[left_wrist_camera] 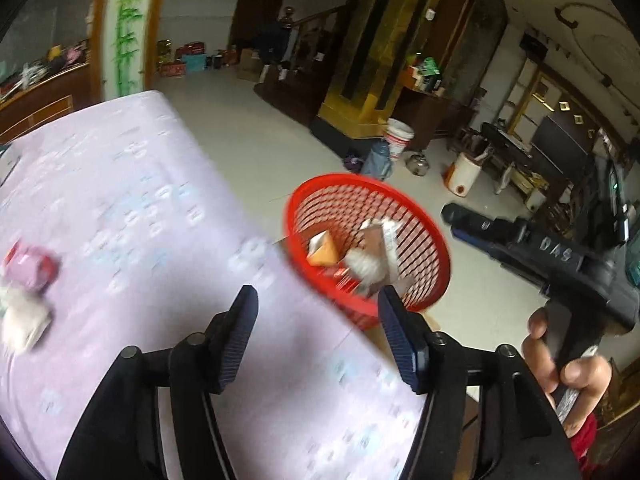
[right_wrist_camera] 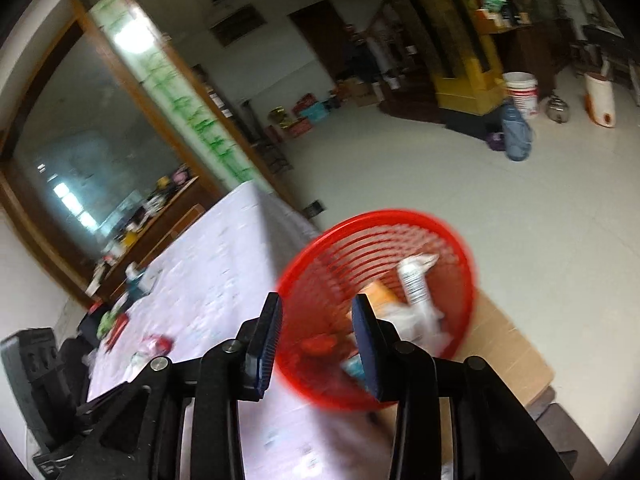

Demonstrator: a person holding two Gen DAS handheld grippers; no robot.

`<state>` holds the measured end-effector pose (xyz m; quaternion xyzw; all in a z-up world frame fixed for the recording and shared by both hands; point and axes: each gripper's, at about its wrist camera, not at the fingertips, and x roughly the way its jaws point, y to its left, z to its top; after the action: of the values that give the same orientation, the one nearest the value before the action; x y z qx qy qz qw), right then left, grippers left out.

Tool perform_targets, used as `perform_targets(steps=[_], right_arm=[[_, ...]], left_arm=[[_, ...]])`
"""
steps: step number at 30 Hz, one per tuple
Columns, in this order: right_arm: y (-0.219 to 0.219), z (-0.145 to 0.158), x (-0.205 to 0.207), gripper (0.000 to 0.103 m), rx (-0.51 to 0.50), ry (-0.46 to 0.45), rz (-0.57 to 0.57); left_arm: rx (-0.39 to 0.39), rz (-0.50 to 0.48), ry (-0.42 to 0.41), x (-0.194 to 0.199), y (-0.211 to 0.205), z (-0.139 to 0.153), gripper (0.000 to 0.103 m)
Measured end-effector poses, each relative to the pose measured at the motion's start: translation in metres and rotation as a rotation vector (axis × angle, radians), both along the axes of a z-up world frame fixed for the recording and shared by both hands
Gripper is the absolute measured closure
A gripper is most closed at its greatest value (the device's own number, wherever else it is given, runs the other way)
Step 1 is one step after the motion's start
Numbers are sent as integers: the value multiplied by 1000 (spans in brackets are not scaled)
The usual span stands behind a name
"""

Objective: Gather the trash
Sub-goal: 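Move both tools back over the bed toward the sock and pink bag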

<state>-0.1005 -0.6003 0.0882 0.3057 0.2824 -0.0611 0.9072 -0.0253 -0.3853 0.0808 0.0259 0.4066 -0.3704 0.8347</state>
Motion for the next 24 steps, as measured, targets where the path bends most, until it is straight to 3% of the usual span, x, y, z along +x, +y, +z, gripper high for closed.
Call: perform_targets(steps=[8, 14, 18, 24], right_arm=[[89, 0, 14, 59, -10, 4, 178], [151, -23, 35, 59, -58, 71, 277], [193, -44, 50, 59, -139, 116, 303], [215, -70, 67, 59, -211, 164, 310]], left_arm=[[25, 133, -6, -24, 104, -8, 41], [9, 258, 23, -25, 177, -16, 41], [-5, 338, 47, -17, 213, -23, 41], [-53, 450, 104, 2, 246, -27, 41]])
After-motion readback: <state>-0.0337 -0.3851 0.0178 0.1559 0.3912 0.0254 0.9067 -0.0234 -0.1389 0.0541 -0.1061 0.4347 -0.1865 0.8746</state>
